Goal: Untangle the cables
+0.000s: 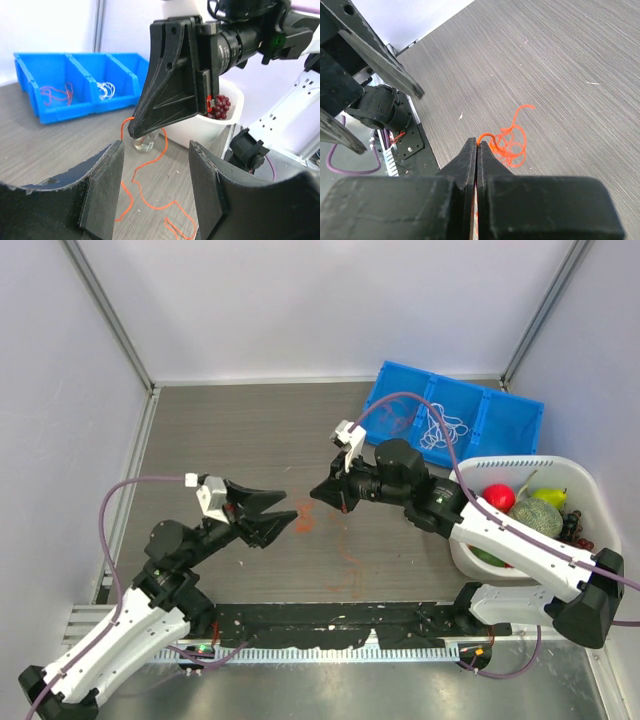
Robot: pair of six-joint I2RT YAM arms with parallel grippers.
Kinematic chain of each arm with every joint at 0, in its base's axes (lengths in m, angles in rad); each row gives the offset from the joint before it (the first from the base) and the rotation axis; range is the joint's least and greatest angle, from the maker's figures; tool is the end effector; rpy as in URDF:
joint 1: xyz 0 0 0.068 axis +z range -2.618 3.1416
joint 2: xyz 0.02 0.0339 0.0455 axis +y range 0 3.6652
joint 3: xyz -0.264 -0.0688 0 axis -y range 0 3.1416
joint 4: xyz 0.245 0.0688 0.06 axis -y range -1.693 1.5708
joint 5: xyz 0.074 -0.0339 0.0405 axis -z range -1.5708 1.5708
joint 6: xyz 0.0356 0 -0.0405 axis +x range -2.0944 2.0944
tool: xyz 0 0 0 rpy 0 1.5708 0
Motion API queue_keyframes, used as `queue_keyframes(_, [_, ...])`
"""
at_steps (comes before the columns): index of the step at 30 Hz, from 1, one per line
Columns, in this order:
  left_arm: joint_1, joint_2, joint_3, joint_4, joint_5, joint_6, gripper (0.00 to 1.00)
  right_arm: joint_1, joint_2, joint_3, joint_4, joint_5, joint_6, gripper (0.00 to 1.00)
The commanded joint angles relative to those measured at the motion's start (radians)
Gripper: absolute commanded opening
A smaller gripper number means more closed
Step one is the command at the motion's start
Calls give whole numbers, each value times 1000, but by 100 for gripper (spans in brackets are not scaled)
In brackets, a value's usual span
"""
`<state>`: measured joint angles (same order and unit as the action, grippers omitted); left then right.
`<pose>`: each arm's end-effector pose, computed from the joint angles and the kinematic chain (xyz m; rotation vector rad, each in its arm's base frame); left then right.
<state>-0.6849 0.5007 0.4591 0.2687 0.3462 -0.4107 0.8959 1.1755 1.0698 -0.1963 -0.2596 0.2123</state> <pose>0.1011 -0.0982 0.3142 0.5034 1.3640 -1.1419 0.1627 0.2179 0.3587 -0.8425 1.8010 0.9861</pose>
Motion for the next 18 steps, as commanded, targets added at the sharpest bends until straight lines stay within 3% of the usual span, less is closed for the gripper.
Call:
queue_keyframes(1, [2, -47, -30, -10, -75, 16, 56, -2, -34, 53, 31, -58, -2, 1])
queue_keyframes(3, [4, -7, -11, -19, -69, 24, 51, -2, -40, 51, 46, -72, 5, 1])
queue_keyframes(10, [4, 131, 18, 52, -32, 32, 48, -2, -43, 70, 54, -104, 22, 1])
queue_keyframes(18, [4, 223, 41, 133, -38, 46, 61, -2, -45, 56, 72, -141, 35, 1])
